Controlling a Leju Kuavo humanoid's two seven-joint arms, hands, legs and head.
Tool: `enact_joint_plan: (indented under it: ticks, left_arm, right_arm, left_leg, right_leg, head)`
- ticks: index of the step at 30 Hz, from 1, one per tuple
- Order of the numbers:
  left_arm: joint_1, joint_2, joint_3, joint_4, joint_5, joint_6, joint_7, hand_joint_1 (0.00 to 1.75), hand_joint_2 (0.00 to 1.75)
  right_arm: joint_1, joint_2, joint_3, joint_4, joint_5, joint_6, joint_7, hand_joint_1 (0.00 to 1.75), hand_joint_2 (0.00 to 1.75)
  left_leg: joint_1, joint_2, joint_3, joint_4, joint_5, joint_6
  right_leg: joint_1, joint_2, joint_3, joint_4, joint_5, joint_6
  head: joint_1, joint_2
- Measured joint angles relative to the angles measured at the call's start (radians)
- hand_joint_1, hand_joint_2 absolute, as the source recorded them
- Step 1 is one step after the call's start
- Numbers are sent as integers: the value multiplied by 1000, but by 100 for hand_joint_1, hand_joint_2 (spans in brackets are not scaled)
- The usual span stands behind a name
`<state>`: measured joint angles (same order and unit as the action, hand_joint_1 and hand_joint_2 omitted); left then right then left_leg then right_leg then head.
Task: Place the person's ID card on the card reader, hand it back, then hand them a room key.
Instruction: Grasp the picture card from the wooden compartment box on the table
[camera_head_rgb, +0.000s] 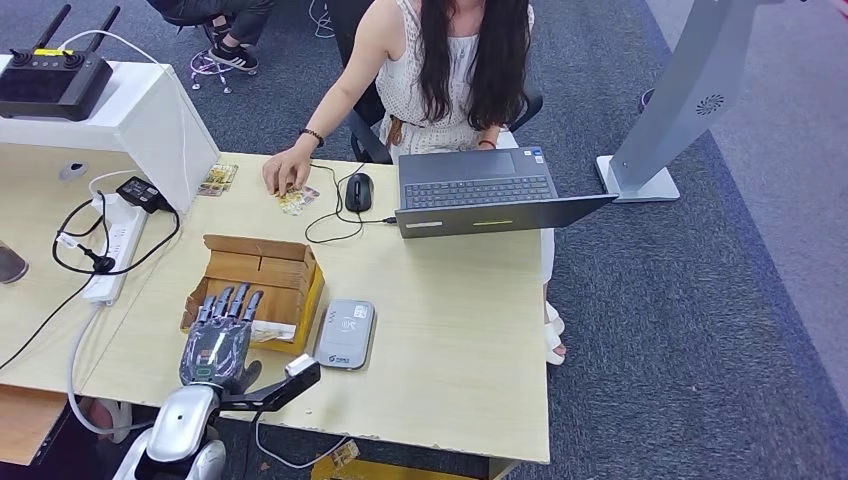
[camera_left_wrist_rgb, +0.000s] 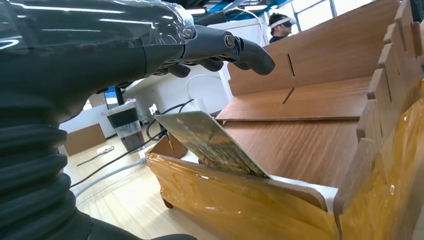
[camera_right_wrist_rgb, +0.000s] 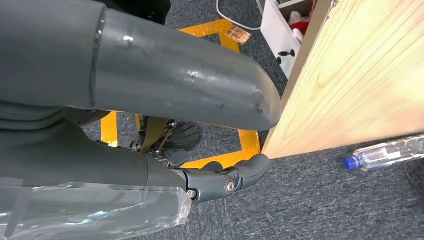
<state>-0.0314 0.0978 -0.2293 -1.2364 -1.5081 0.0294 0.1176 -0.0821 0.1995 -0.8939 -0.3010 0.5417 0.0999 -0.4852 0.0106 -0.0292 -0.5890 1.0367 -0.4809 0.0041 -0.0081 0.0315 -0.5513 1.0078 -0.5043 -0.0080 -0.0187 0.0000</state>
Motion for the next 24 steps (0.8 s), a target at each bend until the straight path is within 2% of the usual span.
enact_joint_plan:
  ticks: [3,4,7,8,24]
  left_arm:
    - [2,-2,0,0,0,0,-1,0,175]
    - [2,-2,0,0,0,0,-1,14,175]
    - [4,-3,0,0,0,0,-1,145,175]
    - [4,-3,0,0,0,0,-2,175,175]
    - [7,-3,0,0,7,10,-11,175,175]
  right_arm:
    - [0,0,0,0,0,0,0,0,0]
    - [0,0,0,0,0,0,0,0,0]
    - [0,0,0,0,0,0,0,0,0]
    - [0,0,0,0,0,0,0,0,0]
    - [-1,0,0,0,3,0,0,0,0]
  left_leg:
    - [0,0,0,0,0,0]
    - [0,0,0,0,0,0]
    - [0,0,0,0,0,0]
    - [0,0,0,0,0,0]
    - [0,0,0,0,0,0]
  right_leg:
    - [0,0,0,0,0,0]
    - [0,0,0,0,0,0]
    - [0,0,0,0,0,0]
    - [0,0,0,0,0,0]
    - [0,0,0,0,0,0]
  head:
    - [0,0]
    - [0,0]
    - [0,0]
    - [0,0]
    - [0,0]
